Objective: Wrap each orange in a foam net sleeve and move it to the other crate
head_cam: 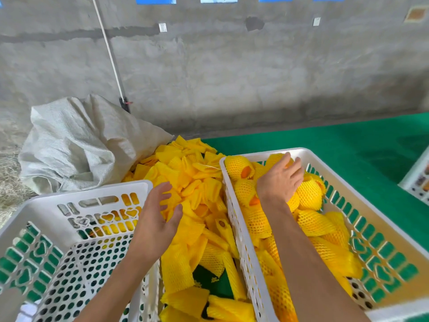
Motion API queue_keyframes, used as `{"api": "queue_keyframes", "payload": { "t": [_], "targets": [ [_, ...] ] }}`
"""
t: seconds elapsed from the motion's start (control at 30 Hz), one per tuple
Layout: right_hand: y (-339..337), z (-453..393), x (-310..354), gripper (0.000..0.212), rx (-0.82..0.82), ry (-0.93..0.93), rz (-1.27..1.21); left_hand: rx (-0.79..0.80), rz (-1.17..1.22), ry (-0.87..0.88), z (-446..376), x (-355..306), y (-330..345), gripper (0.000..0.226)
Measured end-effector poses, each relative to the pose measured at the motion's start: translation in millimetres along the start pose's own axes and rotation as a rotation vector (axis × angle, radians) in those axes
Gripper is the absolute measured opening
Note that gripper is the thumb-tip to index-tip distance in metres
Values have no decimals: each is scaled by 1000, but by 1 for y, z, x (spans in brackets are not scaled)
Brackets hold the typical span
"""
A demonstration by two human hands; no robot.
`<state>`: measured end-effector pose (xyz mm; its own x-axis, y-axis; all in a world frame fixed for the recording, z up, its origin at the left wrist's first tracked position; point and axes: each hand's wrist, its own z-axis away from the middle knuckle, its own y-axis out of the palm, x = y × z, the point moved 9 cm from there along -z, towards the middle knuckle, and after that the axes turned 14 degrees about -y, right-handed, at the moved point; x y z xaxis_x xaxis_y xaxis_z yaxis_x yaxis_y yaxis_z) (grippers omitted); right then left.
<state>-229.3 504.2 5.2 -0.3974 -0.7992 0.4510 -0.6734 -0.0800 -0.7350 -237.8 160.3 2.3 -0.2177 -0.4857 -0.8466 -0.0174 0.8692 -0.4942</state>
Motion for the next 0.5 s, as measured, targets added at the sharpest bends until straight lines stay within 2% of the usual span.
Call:
{"api": "queue_keyframes", "payload": {
  "t": [0.1, 0.2, 0.27, 0.37, 0.43, 0.5],
  "targets": [
    [6, 0, -4, 75, 69, 17, 43, -1, -6, -36, -1, 4, 0, 51],
    [-2, -1, 19, 64, 26, -74, 62, -6, -21, -66, -2, 5, 0, 50],
    [-11, 2, 48, 50, -43, -240, -24, -11, -37, -80, -3, 6, -1, 47],
    [-24, 31, 113, 18, -125, -672, -258, -13, -64, -87, -2, 4, -1, 40],
    [-10, 64, 150, 15, 39, -855, -361, -57, -36, -83, -2, 3, -5, 33],
    [26, 101, 173, 19, 354, -931, -359, -125, 45, -117, -3, 5, -15, 28]
  ]
}}
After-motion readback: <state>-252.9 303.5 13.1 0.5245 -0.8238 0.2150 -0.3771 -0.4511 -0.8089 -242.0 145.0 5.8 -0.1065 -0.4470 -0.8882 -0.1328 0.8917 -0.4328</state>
